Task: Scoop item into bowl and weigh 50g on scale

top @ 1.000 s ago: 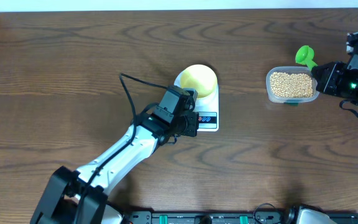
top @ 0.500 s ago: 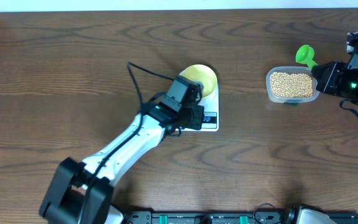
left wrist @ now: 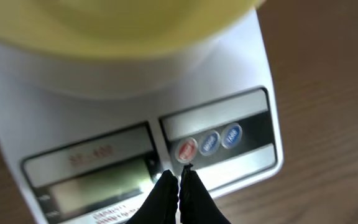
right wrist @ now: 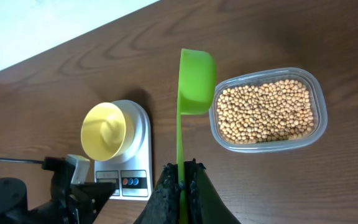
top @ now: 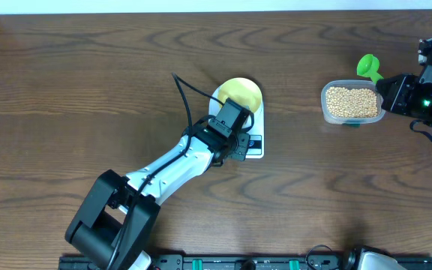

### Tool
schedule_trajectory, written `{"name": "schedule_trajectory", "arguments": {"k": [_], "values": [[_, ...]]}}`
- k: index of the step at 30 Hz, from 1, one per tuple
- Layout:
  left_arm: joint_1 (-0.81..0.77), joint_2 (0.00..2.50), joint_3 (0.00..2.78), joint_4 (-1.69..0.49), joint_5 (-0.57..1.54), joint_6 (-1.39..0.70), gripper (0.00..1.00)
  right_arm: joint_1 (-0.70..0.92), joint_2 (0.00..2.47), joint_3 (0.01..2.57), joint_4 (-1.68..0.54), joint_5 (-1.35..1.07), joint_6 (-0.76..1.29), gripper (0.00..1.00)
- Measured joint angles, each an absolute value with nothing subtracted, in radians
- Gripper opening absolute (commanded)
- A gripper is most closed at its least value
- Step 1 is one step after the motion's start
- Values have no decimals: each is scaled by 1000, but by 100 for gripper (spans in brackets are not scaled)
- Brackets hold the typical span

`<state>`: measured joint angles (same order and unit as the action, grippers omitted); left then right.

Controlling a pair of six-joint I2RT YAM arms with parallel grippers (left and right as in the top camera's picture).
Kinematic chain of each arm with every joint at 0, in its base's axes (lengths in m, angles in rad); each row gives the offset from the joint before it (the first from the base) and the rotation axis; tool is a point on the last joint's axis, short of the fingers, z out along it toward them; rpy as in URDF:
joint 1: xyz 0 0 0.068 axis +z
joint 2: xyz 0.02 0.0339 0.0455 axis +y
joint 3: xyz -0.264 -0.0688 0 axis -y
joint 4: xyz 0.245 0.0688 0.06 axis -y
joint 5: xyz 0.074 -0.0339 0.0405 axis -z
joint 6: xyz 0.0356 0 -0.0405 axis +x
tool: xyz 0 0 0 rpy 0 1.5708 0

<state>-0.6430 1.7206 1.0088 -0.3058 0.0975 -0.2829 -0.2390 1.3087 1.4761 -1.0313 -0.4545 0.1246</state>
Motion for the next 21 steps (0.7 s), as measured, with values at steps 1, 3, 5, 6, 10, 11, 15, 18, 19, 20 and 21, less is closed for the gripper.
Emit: {"name": "schedule_trajectory", "arguments": {"k": [1, 3, 5, 6, 10, 11, 15, 18, 19, 20, 21], "values": [[-643, 1721, 1009, -302, 90, -280, 7, -239, 1309, 1476, -1031, -454, 125, 1], [-643, 1721, 1009, -294, 78, -279, 7, -239, 1309, 1476, -1031, -453, 125, 1], [-643, 1722, 1009, -286, 72, -276, 7, -239, 1309, 1476, -1031, -453, 125, 2], [-643, 1724, 1009, -284, 70, -275, 7, -239, 1309, 1476, -1031, -453, 125, 2], [-643, 1736, 1009, -266, 69, -271, 7, -239, 1309, 1476, -1031, -453, 125, 1], [-643, 1739, 1009, -260, 72, -271, 7, -239, 1309, 1476, -1031, -453, 125, 2], [-643, 1745, 1009, -254, 75, -268, 7, -239, 1309, 1476, -1031, -453, 125, 2], [-643, 1745, 1009, -254, 80, -268, 7, -239, 1309, 1476, -1031, -452, 125, 1], [-643, 1745, 1009, -254, 84, -268, 7, -239, 1309, 1476, -1031, -453, 125, 2], [-643, 1747, 1009, -254, 88, -268, 7, -239, 1309, 1476, -1031, -453, 125, 1], [-643, 1749, 1009, -253, 91, -269, 7, -239, 1309, 1476, -1031, -452, 125, 1]]}}
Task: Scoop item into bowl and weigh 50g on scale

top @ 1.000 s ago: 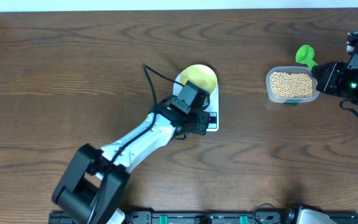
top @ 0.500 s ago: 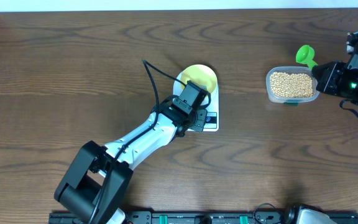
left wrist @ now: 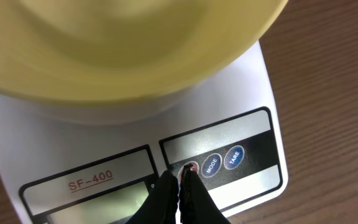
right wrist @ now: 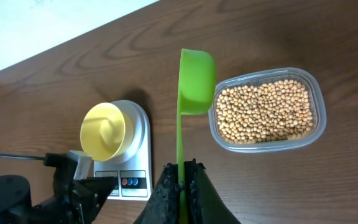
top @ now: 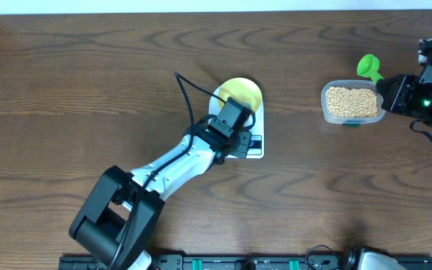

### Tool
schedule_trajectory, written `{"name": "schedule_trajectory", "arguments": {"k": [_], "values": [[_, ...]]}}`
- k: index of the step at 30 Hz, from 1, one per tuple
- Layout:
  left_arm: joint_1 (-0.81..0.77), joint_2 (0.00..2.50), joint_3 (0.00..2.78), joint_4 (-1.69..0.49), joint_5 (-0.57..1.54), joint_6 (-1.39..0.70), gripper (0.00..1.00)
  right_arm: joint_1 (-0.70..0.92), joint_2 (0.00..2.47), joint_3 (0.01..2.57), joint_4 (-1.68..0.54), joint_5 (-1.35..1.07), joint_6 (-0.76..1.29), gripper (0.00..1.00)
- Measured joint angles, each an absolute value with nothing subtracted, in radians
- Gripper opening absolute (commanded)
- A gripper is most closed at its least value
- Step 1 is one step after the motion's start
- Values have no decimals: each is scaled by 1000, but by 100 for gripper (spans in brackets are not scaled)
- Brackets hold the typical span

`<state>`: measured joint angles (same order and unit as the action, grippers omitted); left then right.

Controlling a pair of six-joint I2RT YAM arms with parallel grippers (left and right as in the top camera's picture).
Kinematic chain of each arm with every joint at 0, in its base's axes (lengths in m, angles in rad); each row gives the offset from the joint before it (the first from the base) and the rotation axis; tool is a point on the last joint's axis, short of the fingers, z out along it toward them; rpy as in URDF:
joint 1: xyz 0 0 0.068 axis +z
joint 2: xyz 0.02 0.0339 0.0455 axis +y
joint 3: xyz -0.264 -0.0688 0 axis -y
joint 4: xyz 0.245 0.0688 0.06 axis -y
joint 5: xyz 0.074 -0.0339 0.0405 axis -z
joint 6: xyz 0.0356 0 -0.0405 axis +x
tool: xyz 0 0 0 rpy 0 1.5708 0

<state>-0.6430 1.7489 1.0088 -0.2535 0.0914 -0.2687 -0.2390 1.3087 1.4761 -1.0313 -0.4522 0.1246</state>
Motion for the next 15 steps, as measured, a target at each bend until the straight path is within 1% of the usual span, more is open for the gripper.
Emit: {"name": "schedule_trajectory", "arguments": {"k": [15], "values": [[-643, 1788, 1009, -242, 107, -318, 7, -239, 1309, 1476, -1031, -452, 125, 1]]}}
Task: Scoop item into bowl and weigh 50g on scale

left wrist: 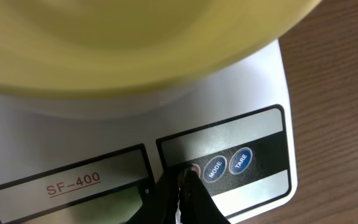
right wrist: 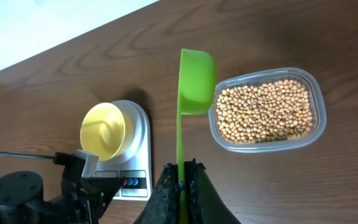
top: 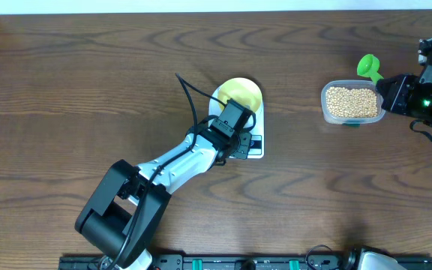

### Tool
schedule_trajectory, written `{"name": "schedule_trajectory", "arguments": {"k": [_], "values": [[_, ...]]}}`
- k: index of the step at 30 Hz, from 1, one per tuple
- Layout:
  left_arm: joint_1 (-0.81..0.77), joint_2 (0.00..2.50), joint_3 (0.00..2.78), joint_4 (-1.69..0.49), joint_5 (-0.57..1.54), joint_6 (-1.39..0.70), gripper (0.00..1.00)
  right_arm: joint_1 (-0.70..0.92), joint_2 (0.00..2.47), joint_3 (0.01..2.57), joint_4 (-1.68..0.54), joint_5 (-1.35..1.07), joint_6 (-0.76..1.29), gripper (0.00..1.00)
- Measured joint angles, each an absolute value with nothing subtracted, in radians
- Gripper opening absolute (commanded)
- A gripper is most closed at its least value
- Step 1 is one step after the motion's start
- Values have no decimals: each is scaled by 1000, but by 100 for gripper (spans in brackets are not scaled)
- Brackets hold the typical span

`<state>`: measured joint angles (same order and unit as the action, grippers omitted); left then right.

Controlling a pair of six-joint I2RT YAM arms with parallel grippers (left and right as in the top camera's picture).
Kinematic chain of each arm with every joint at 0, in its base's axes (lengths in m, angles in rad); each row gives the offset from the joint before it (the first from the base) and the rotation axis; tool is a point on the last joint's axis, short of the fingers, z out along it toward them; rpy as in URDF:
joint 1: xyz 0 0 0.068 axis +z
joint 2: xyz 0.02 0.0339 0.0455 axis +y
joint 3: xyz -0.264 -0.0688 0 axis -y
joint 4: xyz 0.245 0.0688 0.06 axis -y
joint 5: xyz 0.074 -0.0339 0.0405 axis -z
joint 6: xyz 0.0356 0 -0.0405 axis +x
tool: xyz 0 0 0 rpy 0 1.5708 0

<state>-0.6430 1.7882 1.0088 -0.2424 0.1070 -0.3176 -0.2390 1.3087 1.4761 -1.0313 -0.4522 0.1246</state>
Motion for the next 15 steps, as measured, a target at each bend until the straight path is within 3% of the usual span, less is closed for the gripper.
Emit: {"name": "schedule_trajectory", "arguments": {"k": [15], "values": [[-649, 1788, 1009, -230, 110, -318, 7, -239, 1309, 1476, -1031, -452, 125, 2]]}}
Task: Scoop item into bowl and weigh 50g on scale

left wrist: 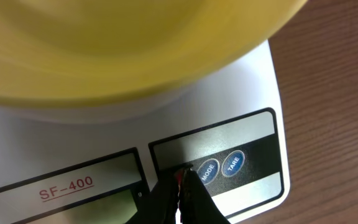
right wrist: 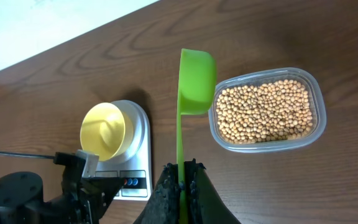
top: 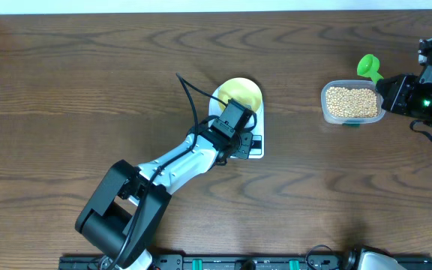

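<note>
An empty yellow bowl [top: 240, 93] sits on the white scale [top: 255, 147] at mid table. My left gripper [left wrist: 180, 175] is shut, its tips resting on the scale's leftmost button beside the MODE button [left wrist: 207, 168]. My right gripper [right wrist: 182, 171] is shut on the handle of the green scoop [right wrist: 196, 81], held at the far right by the clear tub of soybeans [top: 352, 103]. The scoop's cup is empty.
A black cable [top: 188, 99] runs from the left arm across the table left of the scale. The table's back edge meets a white wall [top: 216, 5]. A black rail [top: 223, 262] lies along the front edge.
My left gripper has shifted slightly over the scale panel, its shut tips still on the leftmost button. The right gripper with the scoop has not moved.
My shut left gripper hovered just before the scale's red button, then its tips came onto that button and have stayed there. The right gripper held the green scoop still beside the soybean tub throughout.
</note>
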### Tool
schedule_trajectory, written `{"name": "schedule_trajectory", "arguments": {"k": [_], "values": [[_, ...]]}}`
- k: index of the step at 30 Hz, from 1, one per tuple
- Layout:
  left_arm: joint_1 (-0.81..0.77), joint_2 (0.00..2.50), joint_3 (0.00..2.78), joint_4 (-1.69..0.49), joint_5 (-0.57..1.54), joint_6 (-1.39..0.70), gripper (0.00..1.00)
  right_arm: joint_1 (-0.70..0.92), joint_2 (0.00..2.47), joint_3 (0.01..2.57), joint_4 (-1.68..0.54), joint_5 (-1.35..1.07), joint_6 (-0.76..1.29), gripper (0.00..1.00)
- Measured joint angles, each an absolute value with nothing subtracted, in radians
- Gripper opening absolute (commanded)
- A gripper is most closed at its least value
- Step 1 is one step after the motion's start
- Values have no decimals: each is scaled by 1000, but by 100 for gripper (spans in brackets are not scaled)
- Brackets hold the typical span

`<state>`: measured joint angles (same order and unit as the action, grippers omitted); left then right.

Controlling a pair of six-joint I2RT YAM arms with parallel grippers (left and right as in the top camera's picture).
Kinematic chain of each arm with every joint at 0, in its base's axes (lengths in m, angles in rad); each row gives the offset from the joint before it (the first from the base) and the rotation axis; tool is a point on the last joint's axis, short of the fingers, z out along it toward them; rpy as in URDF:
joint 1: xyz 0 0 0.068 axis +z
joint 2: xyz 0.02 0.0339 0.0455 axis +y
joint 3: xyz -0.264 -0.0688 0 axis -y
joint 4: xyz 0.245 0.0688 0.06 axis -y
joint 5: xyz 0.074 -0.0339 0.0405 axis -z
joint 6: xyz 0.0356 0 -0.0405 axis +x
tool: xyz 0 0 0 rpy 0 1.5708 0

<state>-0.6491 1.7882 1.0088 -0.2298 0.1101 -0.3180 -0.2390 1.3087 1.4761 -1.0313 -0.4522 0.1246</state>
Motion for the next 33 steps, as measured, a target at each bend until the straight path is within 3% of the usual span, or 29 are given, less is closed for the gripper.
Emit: {"name": "schedule_trajectory", "arguments": {"k": [33], "values": [[-652, 1817, 1024, -234, 115, -337, 7, -239, 1309, 1476, -1036, -452, 125, 2]]}}
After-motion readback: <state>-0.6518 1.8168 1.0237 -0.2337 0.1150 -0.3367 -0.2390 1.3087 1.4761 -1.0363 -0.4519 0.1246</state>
